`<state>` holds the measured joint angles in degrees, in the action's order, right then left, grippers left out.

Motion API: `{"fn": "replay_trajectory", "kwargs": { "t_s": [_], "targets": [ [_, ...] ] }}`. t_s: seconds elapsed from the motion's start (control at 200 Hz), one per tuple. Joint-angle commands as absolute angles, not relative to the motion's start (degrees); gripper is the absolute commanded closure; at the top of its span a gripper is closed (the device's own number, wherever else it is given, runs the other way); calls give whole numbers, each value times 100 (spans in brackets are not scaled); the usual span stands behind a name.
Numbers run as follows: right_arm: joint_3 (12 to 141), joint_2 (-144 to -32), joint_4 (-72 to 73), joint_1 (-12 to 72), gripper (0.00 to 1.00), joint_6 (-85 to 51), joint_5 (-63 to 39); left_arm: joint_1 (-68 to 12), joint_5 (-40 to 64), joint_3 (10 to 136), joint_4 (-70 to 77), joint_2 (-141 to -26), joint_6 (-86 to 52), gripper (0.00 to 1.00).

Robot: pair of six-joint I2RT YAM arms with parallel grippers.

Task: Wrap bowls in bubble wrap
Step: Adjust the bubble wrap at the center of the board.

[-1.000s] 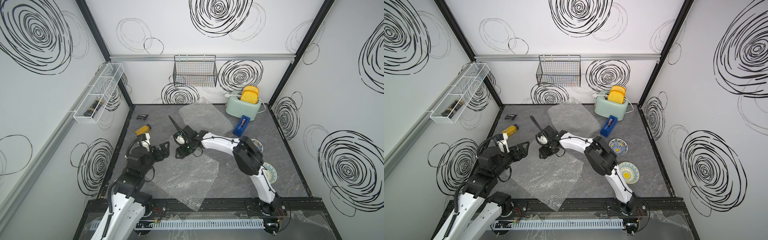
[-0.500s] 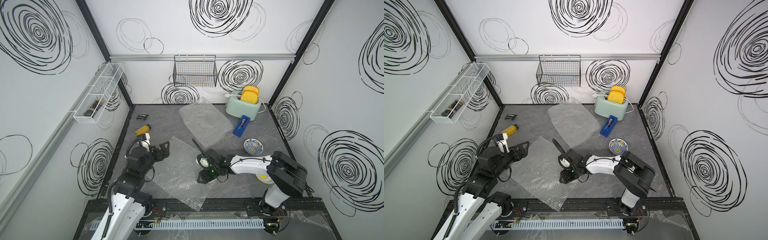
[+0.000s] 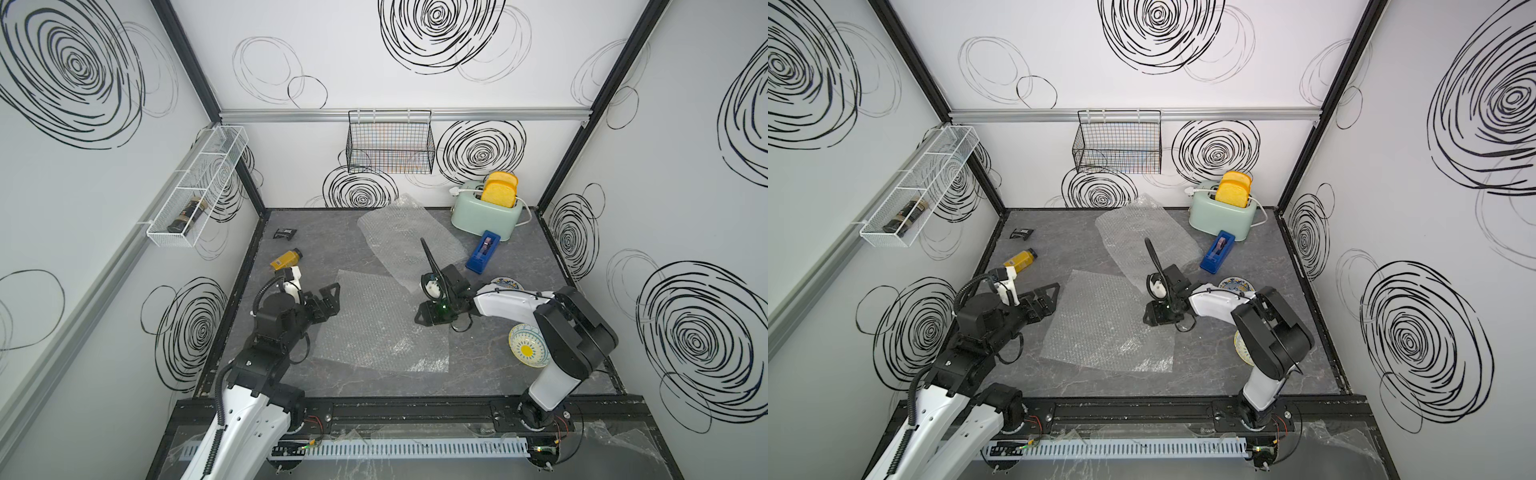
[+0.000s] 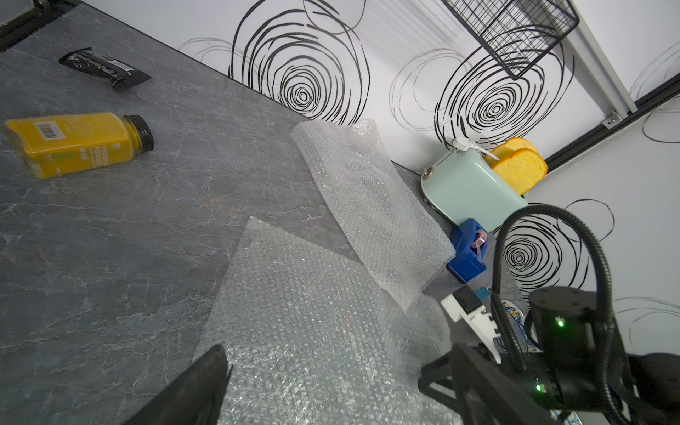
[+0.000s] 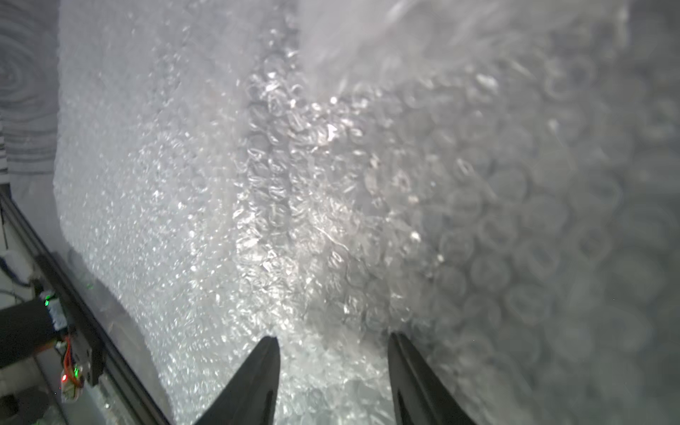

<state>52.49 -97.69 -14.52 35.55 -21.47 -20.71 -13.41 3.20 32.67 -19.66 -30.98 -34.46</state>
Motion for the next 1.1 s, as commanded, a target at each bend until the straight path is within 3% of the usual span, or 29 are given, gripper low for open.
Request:
{"fn": "replay_trajectory", "kwargs": {
  "t_s": [0.0, 0.16, 0.49, 0.796, 1.096],
  "targets": [
    [5644, -9637, -2064, 3462, 42, -1814, -1646, -1436, 198, 3383, -1856, -3089, -3444, 4],
    [5507, -9032, -1800, 3828, 38, -1867, -2011, -1495, 148, 3384, -1870, -3076, -3450, 3],
    [4217, -8769, -1526, 4946, 46, -2795, -1812, -1501, 155, 3384, -1867, -3032, -3454, 3],
    [3792, -8385, -1837, 4517, 47, -2936, -1174, -1515, 185, 3384, -1865, -3032, -3454, 4],
    [4655, -7412, -2391, 3754, 40, -2801, -695, -1528, 166, 3392, -1869, -3013, -3466, 3]
  ]
}}
